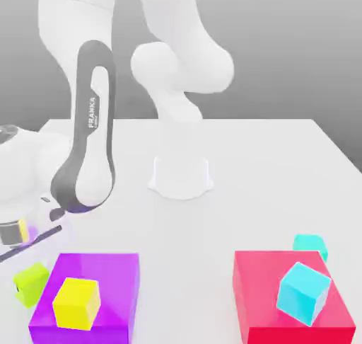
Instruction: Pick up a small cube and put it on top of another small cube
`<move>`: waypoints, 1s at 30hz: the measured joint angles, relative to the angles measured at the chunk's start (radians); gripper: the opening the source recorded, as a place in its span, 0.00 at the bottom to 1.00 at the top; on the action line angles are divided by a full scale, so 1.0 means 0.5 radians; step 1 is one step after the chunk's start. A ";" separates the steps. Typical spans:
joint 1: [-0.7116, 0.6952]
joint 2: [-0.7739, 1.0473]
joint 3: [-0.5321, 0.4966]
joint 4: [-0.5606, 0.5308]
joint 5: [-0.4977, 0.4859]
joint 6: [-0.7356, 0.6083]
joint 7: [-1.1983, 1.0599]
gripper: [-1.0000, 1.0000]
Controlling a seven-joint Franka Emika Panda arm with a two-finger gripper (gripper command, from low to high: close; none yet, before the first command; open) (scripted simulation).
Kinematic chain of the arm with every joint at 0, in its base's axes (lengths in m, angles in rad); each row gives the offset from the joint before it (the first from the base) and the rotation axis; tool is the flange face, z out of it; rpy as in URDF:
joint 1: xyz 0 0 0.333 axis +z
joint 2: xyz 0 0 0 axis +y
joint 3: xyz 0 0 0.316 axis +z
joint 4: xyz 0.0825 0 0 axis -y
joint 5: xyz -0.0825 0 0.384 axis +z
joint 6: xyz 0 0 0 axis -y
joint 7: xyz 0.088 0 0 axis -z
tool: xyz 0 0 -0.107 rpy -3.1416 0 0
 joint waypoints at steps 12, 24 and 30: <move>0.110 -0.221 -0.021 0.316 -0.335 -0.585 -0.285 0.00; 0.372 -0.126 0.350 0.769 -0.522 -1.044 -0.883 0.00; 0.648 -0.183 0.601 0.746 -0.582 -1.151 -0.946 0.00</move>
